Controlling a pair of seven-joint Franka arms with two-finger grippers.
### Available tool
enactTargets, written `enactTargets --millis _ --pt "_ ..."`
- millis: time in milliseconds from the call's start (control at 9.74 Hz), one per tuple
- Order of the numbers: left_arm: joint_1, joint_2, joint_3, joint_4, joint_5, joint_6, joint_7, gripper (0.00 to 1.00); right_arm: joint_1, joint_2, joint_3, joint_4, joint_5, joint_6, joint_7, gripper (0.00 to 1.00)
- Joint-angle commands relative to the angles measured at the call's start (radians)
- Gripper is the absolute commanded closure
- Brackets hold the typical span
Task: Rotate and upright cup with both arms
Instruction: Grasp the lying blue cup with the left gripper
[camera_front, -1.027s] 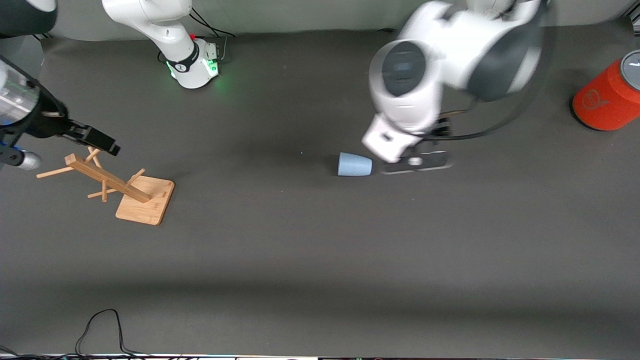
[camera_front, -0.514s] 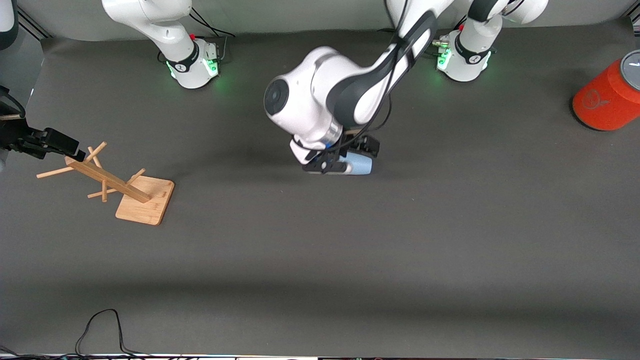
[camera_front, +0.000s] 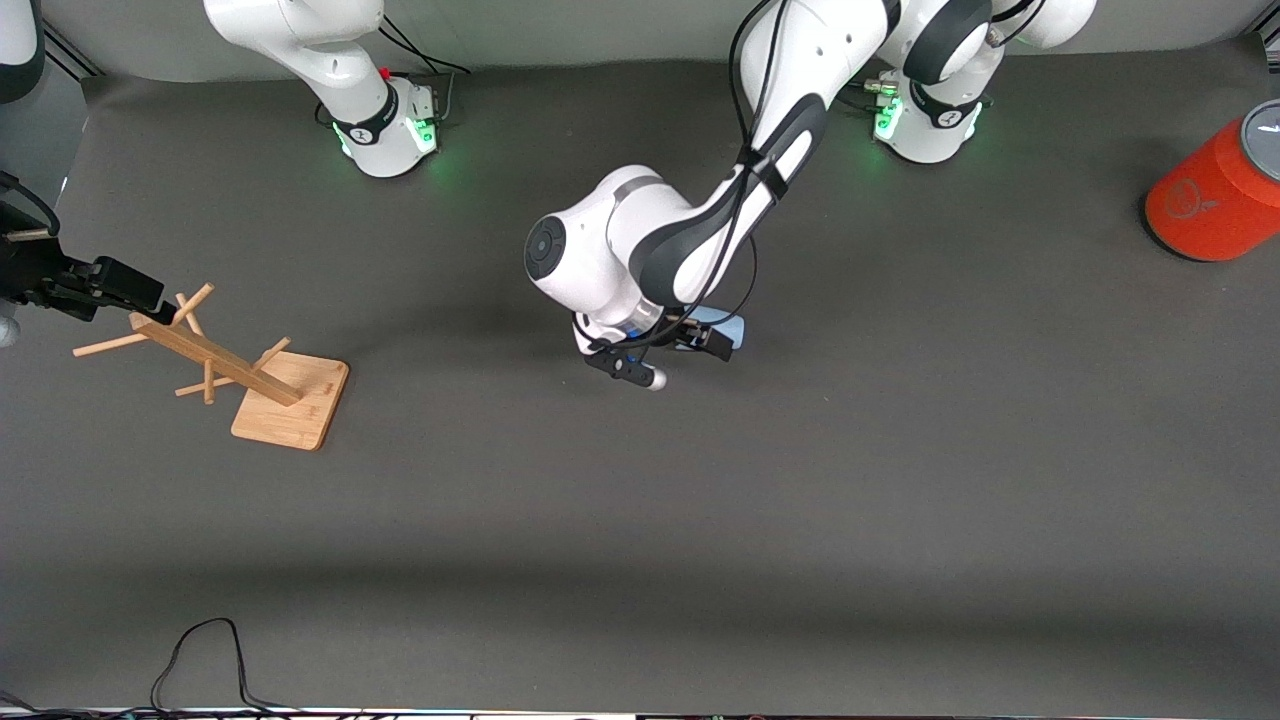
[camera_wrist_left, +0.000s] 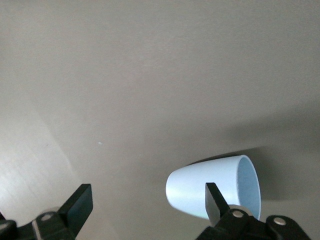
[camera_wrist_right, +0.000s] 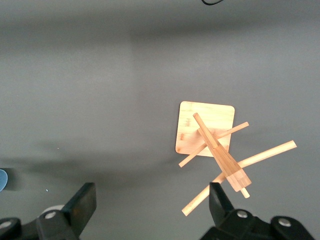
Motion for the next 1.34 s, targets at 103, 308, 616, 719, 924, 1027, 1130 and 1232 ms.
enactTargets --millis 103,308,616,719,924,1027,1130,1232 --pt "-0.031 0.068 0.014 0.033 0.014 0.045 0.021 0.00 0.002 -0.008 -0.004 0.002 -0.011 0.012 -0.066 0.00" --pt "-0.033 0.081 0.013 0.031 0.014 0.045 0.033 0.01 0.002 0.001 -0.006 0.018 -0.011 0.006 -0.075 0.00" --pt "-0.043 0.090 0.013 0.010 0.017 0.045 0.042 0.01 -0.004 0.018 -0.006 0.027 -0.011 0.004 -0.078 0.00" --pt "-0.048 0.095 0.014 0.010 0.018 0.033 0.048 0.01 0.001 0.024 -0.004 0.029 -0.011 0.007 -0.078 0.00" --pt "-0.059 0.092 0.014 -0.029 0.030 0.019 0.065 0.03 0.001 0.029 -0.004 0.047 -0.011 0.006 -0.078 0.00" --pt "-0.060 0.092 0.014 -0.030 0.034 0.009 0.082 0.07 -0.001 0.029 -0.004 0.045 -0.011 0.006 -0.080 0.00" --pt "-0.060 0.090 0.016 -0.029 0.035 0.008 0.084 0.31 -0.002 0.031 -0.004 0.045 -0.013 0.006 -0.081 0.00" --pt "-0.062 0.088 0.018 -0.029 0.044 0.004 0.084 0.70 -0.002 0.031 -0.004 0.044 -0.013 0.006 -0.083 0.00"
